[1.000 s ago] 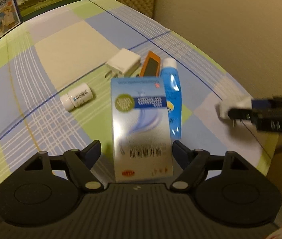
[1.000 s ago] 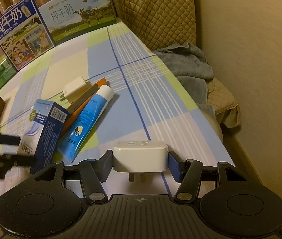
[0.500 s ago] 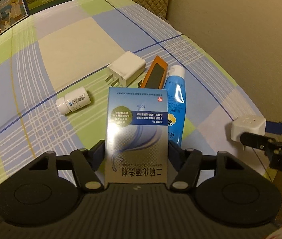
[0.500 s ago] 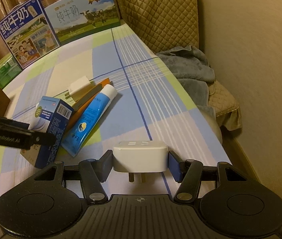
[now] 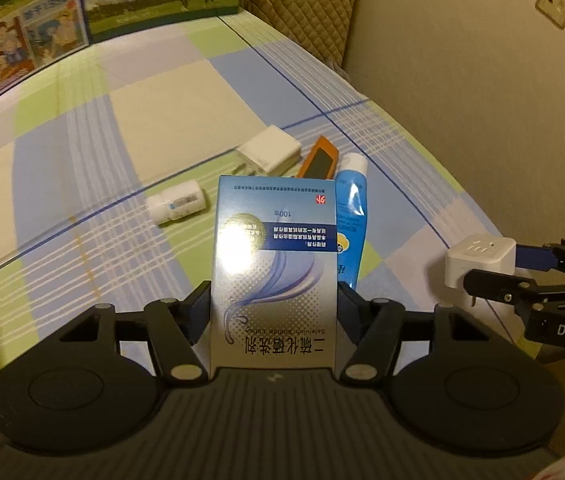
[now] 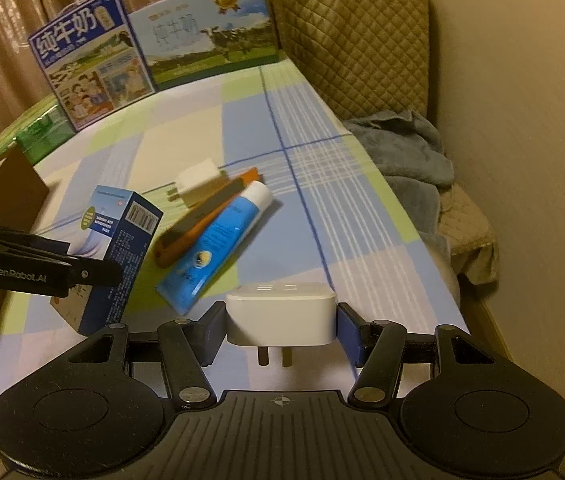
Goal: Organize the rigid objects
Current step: 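Carry the medicine box and the white plug over the brown box with both tools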
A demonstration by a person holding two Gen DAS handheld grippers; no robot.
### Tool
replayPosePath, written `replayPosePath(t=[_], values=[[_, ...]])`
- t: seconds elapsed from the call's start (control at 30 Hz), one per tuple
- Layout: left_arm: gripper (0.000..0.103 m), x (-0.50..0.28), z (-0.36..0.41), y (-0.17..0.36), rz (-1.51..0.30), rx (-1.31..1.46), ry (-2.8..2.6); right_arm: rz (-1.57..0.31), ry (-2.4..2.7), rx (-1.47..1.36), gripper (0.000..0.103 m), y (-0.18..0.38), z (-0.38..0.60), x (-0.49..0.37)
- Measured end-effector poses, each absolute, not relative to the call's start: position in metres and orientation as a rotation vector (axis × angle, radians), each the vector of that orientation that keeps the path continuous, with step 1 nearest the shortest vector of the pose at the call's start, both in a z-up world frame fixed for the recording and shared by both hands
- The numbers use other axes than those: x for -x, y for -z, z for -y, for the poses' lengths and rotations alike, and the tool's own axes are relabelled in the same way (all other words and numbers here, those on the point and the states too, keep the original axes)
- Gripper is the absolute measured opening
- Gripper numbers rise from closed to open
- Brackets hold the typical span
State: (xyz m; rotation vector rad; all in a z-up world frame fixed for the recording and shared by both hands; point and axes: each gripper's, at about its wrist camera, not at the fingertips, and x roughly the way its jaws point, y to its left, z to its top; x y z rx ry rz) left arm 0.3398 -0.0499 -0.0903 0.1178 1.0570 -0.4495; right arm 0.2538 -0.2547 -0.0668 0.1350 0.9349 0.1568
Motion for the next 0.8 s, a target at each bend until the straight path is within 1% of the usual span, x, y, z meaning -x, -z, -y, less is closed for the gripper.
replayPosePath(t=[0.2, 0.43, 0.8], values=[[0.061, -0.324, 0.023, 0.069, -1.033, -0.071, 0.398, -0.916, -0.223, -0.109, 0.055, 0.056, 0.237, -0.253], [0.061, -0.298, -0.017, 0.035, -0.963, -0.003, 0.341, -0.897, -0.309, -0.077, 0.055, 0.041, 0.206, -0.253], [0.061, -0.251, -0.096, -0.010, -0.865, 0.088, 0.213, -0.863, -0.546, -0.059, 0.055, 0.016, 0.126, -0.246]])
